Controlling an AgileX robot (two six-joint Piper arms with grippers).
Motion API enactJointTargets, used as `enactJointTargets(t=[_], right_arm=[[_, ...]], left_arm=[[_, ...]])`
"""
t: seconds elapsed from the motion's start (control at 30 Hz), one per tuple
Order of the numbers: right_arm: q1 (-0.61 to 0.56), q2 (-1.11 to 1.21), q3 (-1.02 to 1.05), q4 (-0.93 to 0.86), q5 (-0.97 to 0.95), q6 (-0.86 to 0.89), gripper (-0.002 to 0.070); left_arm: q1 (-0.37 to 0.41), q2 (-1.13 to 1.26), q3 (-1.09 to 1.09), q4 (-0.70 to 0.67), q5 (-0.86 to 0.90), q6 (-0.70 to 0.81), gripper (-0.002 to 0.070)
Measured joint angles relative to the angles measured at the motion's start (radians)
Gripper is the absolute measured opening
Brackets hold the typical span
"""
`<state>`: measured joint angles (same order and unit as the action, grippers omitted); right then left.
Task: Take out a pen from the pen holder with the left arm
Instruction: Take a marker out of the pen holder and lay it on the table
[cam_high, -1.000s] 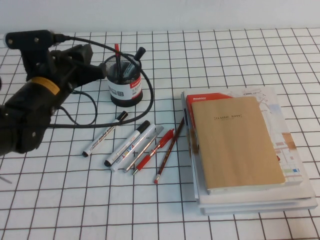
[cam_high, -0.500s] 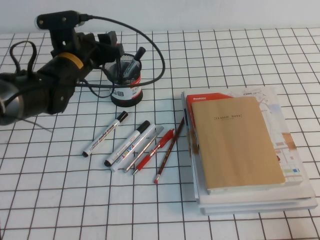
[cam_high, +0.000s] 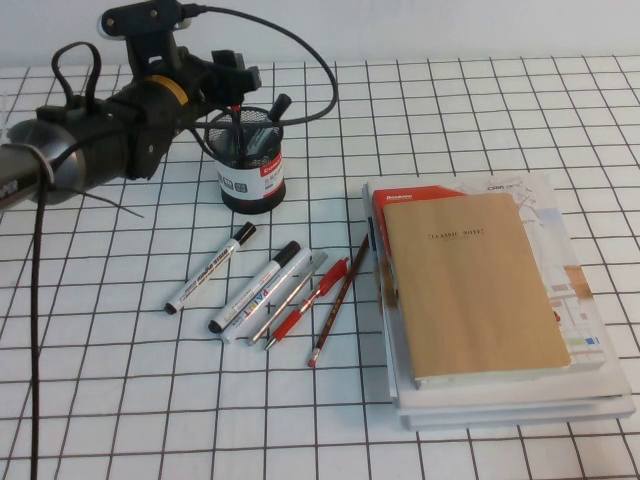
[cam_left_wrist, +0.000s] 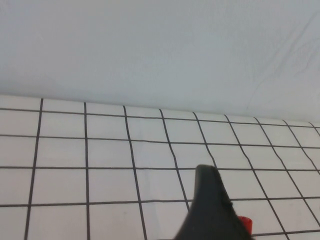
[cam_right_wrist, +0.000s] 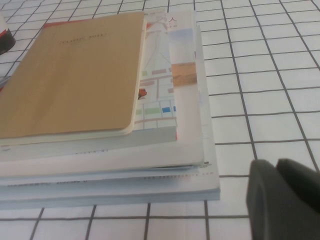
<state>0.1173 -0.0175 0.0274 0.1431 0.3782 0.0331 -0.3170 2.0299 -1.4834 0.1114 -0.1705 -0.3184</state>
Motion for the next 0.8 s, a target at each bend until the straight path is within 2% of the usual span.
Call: enactJointTargets(t=[0.37,0.8], right_arm=[[0.0,0.0,0.0,0.0,0.0,0.0,-0.0015],[0.0,0.0,0.0,0.0,0.0,0.0,-0.0015]], left_arm=[[-0.002,0.056,-0.09,0.0,0.125,-0.003,0.0397],[-0.012,0.104,-0.109,0.015,0.104,-0.005,0.0397]])
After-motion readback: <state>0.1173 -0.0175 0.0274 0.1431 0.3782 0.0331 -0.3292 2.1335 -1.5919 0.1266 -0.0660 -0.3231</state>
